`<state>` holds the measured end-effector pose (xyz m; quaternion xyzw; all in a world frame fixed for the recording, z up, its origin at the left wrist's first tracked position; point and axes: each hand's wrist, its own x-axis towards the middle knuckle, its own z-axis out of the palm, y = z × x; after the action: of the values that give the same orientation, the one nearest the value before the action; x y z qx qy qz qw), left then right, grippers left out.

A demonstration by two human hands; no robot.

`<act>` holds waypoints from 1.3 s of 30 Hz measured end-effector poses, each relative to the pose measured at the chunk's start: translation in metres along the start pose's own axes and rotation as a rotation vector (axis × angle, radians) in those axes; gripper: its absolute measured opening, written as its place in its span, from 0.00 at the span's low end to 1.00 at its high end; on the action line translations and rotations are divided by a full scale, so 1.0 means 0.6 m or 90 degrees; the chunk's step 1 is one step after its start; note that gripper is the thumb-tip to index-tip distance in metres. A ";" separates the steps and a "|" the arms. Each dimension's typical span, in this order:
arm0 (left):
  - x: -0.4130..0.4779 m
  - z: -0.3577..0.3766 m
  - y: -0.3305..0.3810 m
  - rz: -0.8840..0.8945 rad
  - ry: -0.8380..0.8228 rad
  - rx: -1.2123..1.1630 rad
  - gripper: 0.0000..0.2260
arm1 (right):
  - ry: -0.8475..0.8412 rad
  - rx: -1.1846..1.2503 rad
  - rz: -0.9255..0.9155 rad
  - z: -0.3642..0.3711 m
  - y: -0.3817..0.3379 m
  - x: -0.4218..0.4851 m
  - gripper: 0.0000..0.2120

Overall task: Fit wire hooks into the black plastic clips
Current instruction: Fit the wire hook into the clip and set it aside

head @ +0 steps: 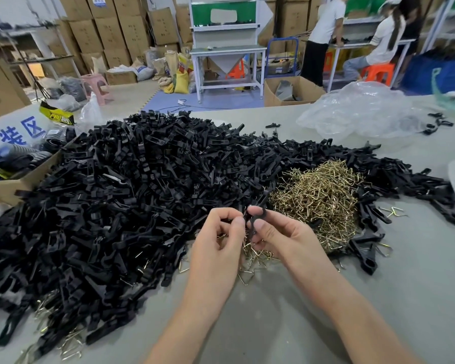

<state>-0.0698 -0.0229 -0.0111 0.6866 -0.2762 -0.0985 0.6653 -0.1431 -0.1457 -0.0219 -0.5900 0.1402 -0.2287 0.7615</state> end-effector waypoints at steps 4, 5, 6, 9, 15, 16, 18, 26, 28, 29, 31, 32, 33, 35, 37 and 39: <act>0.005 -0.002 0.006 -0.072 -0.040 -0.117 0.10 | 0.004 -0.013 0.001 -0.002 0.001 0.002 0.13; 0.005 -0.002 0.008 -0.082 -0.052 -0.148 0.10 | 0.003 -0.012 -0.002 -0.002 0.001 0.002 0.13; 0.004 -0.002 0.009 -0.083 -0.065 -0.165 0.10 | 0.000 -0.012 -0.008 -0.003 0.001 0.001 0.14; -0.001 -0.003 0.011 -0.019 -0.123 -0.115 0.12 | -0.027 -0.003 -0.024 -0.005 0.000 0.001 0.12; 0.001 -0.004 0.003 0.096 -0.075 0.075 0.15 | -0.026 -0.014 -0.019 -0.012 0.001 0.002 0.12; 0.002 -0.006 0.002 0.104 -0.051 0.086 0.13 | -0.027 -0.041 -0.027 -0.011 0.002 0.001 0.13; 0.005 -0.011 0.000 0.100 -0.014 0.085 0.11 | -0.032 -0.083 -0.041 -0.007 0.002 -0.001 0.14; 0.014 -0.021 -0.004 -0.010 -0.026 0.029 0.14 | -0.023 -0.082 -0.038 -0.002 -0.007 -0.002 0.15; 0.015 -0.019 -0.003 -0.023 -0.033 -0.015 0.16 | -0.013 -0.069 -0.034 -0.002 -0.008 -0.001 0.14; 0.015 -0.018 -0.001 -0.032 -0.032 -0.046 0.16 | -0.010 -0.063 -0.033 -0.002 -0.008 -0.001 0.15; 0.014 -0.016 0.001 -0.046 -0.033 -0.101 0.15 | -0.007 -0.060 -0.029 -0.001 -0.009 0.001 0.15; 0.013 -0.015 0.001 -0.045 -0.032 -0.114 0.13 | -0.008 -0.063 -0.030 -0.001 -0.009 0.001 0.14; 0.012 -0.014 0.001 -0.041 -0.030 -0.118 0.12 | -0.009 -0.065 -0.031 -0.001 -0.009 0.001 0.13; 0.009 -0.014 0.001 -0.030 -0.024 -0.118 0.11 | -0.011 -0.065 -0.033 -0.001 -0.007 0.002 0.13; 0.008 -0.014 0.000 -0.025 -0.021 -0.117 0.10 | -0.014 -0.064 -0.033 -0.002 -0.007 0.002 0.13; 0.007 -0.014 0.001 -0.016 -0.027 -0.102 0.10 | -0.021 -0.067 -0.035 -0.003 -0.007 0.002 0.13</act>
<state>-0.0620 -0.0178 -0.0089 0.6321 -0.2728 -0.1434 0.7109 -0.1435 -0.1487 -0.0184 -0.6366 0.1234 -0.2323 0.7249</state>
